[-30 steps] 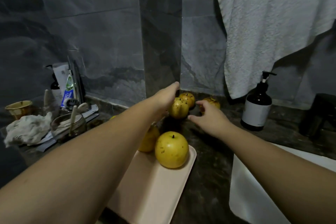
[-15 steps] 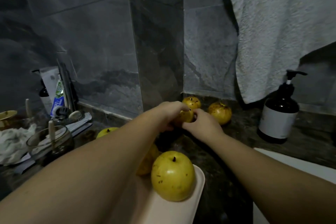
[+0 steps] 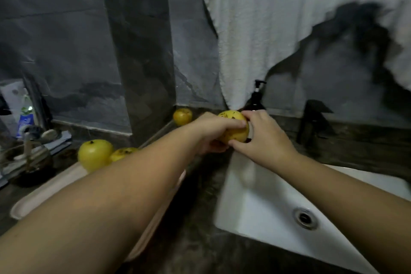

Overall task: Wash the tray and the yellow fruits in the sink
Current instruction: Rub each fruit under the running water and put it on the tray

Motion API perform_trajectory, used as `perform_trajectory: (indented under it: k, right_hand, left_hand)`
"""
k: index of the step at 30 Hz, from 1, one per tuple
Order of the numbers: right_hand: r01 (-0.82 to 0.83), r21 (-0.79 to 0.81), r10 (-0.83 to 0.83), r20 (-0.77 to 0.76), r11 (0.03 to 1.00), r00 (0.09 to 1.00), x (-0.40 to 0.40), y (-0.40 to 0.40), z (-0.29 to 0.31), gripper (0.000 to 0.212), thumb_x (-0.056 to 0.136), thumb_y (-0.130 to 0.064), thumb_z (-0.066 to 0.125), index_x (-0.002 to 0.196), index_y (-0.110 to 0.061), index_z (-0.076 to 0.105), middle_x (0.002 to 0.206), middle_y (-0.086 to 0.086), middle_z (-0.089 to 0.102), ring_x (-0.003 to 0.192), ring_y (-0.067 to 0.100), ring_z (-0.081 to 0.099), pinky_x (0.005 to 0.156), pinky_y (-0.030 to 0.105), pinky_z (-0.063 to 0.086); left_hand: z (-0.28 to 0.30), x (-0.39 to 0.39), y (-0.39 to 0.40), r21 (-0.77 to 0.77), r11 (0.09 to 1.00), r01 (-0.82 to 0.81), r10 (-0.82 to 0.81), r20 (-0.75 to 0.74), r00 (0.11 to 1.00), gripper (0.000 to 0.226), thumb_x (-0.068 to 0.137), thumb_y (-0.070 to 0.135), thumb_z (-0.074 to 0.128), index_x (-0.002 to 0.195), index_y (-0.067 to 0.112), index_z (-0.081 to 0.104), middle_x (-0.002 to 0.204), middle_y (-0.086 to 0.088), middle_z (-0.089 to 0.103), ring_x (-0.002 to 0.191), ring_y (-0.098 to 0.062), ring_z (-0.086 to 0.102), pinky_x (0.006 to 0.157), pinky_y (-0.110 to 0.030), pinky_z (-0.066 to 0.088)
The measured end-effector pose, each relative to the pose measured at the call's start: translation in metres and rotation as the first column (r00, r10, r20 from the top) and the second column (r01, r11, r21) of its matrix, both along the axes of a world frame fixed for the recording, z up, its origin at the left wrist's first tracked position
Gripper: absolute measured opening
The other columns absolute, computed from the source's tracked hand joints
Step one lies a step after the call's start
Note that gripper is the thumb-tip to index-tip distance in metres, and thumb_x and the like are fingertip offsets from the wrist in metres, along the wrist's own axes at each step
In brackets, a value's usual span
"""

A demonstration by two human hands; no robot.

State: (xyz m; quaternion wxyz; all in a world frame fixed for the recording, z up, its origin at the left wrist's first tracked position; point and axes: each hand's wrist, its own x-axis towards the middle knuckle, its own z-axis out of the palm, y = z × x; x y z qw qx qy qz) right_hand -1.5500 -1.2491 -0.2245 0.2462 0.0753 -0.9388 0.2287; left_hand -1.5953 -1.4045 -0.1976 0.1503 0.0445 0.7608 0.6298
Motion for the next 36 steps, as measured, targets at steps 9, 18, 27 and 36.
perform_trajectory:
  k: [9, 18, 27, 36]
  right_hand:
    - [0.204, 0.085, -0.213, 0.124, 0.975, 0.969, 0.059, 0.128, 0.016, 0.065, 0.089, -0.061, 0.046, 0.149, -0.039, 0.038, 0.136, -0.003, 0.039, 0.106, 0.020, 0.056, 0.081, 0.038, 0.050]
    - [0.392, 0.031, -0.387, 0.254, 0.919, 0.887, 0.012, 0.174, 0.011, 0.054, 0.106, -0.051, 0.030, 0.151, -0.026, 0.043, 0.144, 0.013, 0.038, 0.118, 0.035, 0.055, 0.099, 0.045, 0.045]
    - [0.381, -0.051, -0.348, 0.313, 0.923, 0.884, -0.006, 0.179, 0.006, 0.058, 0.098, -0.043, 0.035, 0.156, -0.038, 0.031, 0.154, 0.008, 0.031, 0.126, 0.035, 0.049, 0.101, 0.046, 0.047]
    - [0.327, -0.232, -0.252, 0.303, 0.916, 0.919, -0.008, 0.187, 0.007, 0.060, 0.096, -0.035, 0.049, 0.152, -0.048, 0.032, 0.151, 0.006, 0.031, 0.121, 0.034, 0.048, 0.090, 0.040, 0.046]
  left_hand:
    - [-0.058, 0.054, 0.096, 0.143, 0.990, 0.018, -0.038, 0.141, 0.989, 0.049, 0.083, 0.033, 0.085, 0.118, 0.024, 0.052, 0.118, -0.013, 0.059, 0.102, -0.033, 0.071, 0.071, -0.035, 0.063]
    - [-0.080, 0.039, 0.152, 0.268, 0.956, 0.119, -0.181, 0.218, 0.959, 0.040, 0.087, 0.027, 0.081, 0.113, 0.027, 0.050, 0.120, -0.009, 0.058, 0.104, -0.028, 0.070, 0.067, -0.032, 0.062]
    - [-0.091, 0.021, 0.180, 0.311, 0.934, 0.175, -0.272, 0.302, 0.914, 0.047, 0.082, 0.030, 0.080, 0.121, 0.020, 0.058, 0.124, -0.018, 0.063, 0.084, -0.028, 0.077, 0.072, -0.034, 0.064]
    - [-0.099, 0.019, 0.195, 0.362, 0.925, 0.114, -0.253, 0.366, 0.895, 0.055, 0.087, 0.024, 0.074, 0.137, 0.015, 0.054, 0.129, -0.019, 0.062, 0.105, -0.034, 0.070, 0.060, -0.030, 0.062]
